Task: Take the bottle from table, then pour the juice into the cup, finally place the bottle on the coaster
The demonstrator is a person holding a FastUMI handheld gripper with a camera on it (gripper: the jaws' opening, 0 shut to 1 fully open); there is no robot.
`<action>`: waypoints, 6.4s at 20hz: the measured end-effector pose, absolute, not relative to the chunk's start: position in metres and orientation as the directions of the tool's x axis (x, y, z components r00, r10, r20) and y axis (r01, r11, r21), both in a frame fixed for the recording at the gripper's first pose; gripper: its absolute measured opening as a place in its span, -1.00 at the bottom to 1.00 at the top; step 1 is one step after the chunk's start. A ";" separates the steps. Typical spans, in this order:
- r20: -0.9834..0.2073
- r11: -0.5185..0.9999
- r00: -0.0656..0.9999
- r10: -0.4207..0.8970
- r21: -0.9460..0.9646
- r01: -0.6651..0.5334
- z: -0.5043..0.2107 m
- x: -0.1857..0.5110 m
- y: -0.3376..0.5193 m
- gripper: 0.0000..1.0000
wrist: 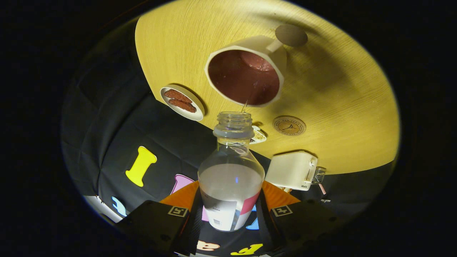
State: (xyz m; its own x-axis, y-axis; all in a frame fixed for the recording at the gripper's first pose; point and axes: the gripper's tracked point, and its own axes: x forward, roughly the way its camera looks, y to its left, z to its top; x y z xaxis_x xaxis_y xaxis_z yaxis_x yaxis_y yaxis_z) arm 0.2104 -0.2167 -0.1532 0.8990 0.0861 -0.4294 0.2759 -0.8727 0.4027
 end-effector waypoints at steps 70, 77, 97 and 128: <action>-0.259 0.919 0.882 -0.393 -0.122 0.374 -0.245 0.307 -0.106 0.42; -0.246 0.915 0.881 -0.403 -0.102 0.390 -0.244 0.305 -0.114 0.57; -0.092 0.977 0.973 -0.210 0.019 0.212 -0.041 0.082 -0.059 0.94; -0.057 0.993 0.992 0.111 -0.027 -0.113 0.014 -0.078 -0.023 0.94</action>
State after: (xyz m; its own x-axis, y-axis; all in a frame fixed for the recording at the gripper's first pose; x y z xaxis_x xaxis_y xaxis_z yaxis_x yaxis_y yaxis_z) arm -0.0775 -0.0232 0.0137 0.9922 0.1110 -0.0567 -0.1126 0.9933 -0.0269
